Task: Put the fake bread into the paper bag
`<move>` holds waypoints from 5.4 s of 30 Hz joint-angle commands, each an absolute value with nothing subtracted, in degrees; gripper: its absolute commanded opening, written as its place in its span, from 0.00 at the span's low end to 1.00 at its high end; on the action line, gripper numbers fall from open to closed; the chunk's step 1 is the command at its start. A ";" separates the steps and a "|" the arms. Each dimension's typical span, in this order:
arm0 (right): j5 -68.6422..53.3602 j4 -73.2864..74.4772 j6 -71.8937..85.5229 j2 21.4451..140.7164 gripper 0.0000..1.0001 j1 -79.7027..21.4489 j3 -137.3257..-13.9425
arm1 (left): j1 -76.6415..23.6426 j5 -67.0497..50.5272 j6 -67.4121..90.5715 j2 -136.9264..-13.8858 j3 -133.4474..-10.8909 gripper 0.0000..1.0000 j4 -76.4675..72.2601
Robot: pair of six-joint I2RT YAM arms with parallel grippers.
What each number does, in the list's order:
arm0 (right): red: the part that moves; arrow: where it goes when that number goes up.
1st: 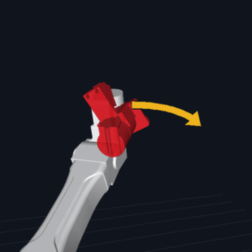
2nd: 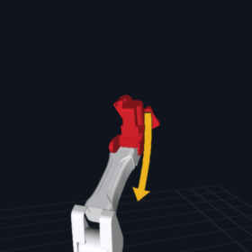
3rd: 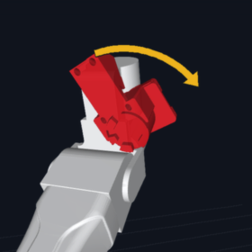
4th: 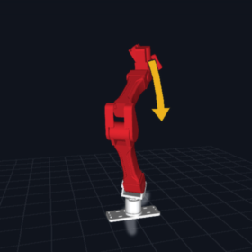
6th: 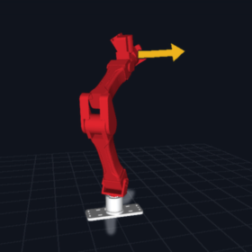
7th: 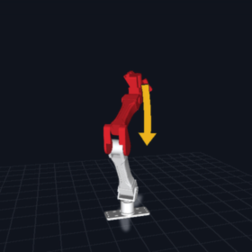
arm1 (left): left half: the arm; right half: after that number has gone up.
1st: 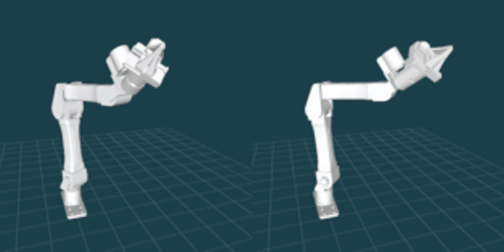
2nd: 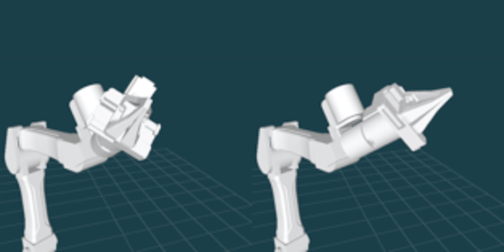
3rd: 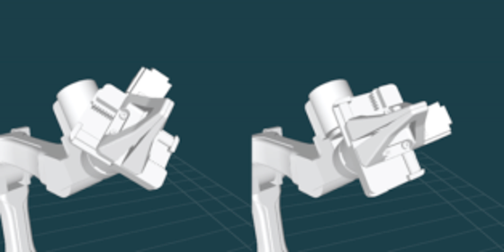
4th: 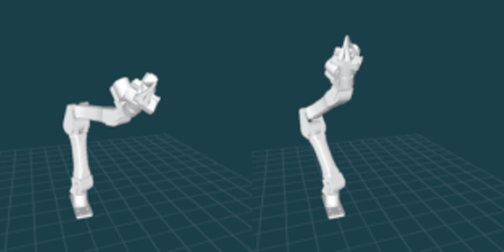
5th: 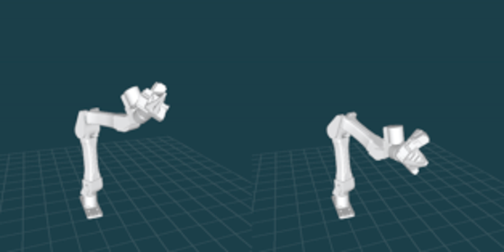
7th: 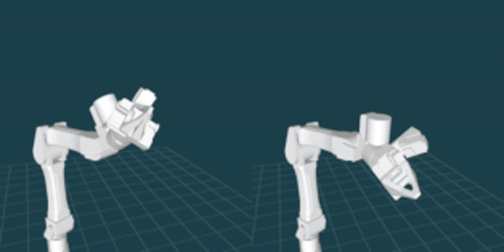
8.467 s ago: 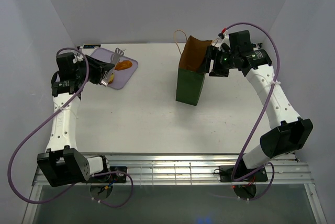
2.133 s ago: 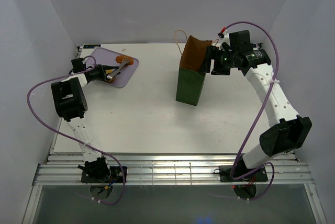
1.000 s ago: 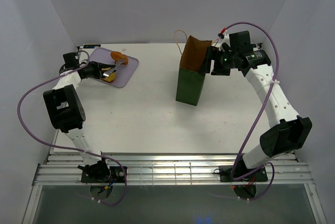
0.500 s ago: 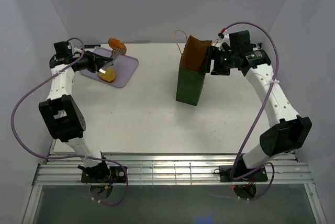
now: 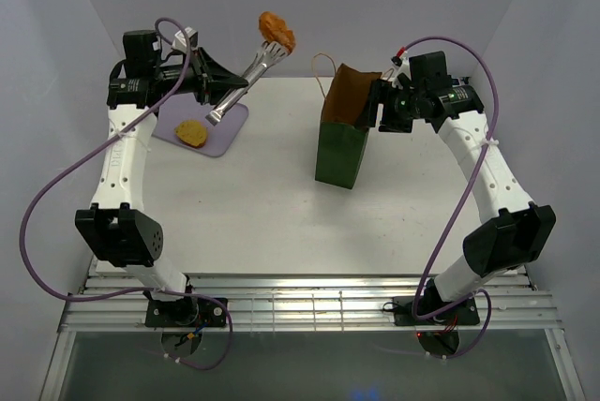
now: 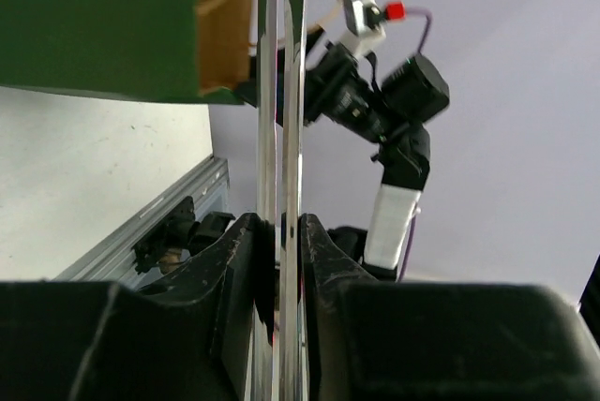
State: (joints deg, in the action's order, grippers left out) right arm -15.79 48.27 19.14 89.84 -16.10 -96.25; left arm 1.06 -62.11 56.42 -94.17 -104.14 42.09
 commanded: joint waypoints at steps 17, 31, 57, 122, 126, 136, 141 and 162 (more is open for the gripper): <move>-11.60 49.04 21.71 91.76 0.73 -15.73 -101.86 | -18.27 -58.54 54.84 -88.77 -110.30 0.00 41.75; -10.37 49.83 21.71 91.41 0.70 -15.21 -101.87 | -22.94 -54.40 53.70 -89.21 -103.10 0.00 45.70; -13.54 48.52 20.74 90.79 0.71 -15.20 -100.37 | -23.03 -53.26 53.61 -93.34 -105.38 0.47 46.85; -19.07 43.68 21.18 88.33 0.72 -15.21 -93.95 | 26.63 -34.45 41.14 -93.60 -80.62 0.49 40.97; -19.86 43.86 21.27 88.59 0.72 -15.21 -94.66 | 25.58 -33.75 41.31 -94.74 -76.21 0.49 36.92; -20.30 44.30 21.09 88.15 0.72 -15.21 -94.48 | 23.73 -32.17 40.43 -98.88 -74.36 0.49 31.64; -20.04 44.30 20.92 88.15 0.72 -15.21 -94.48 | 23.73 -31.47 40.78 -99.14 -74.18 0.49 31.29; -18.90 43.68 20.83 87.89 0.72 -15.21 -94.22 | 23.82 -32.17 40.61 -107.05 -83.23 0.49 37.53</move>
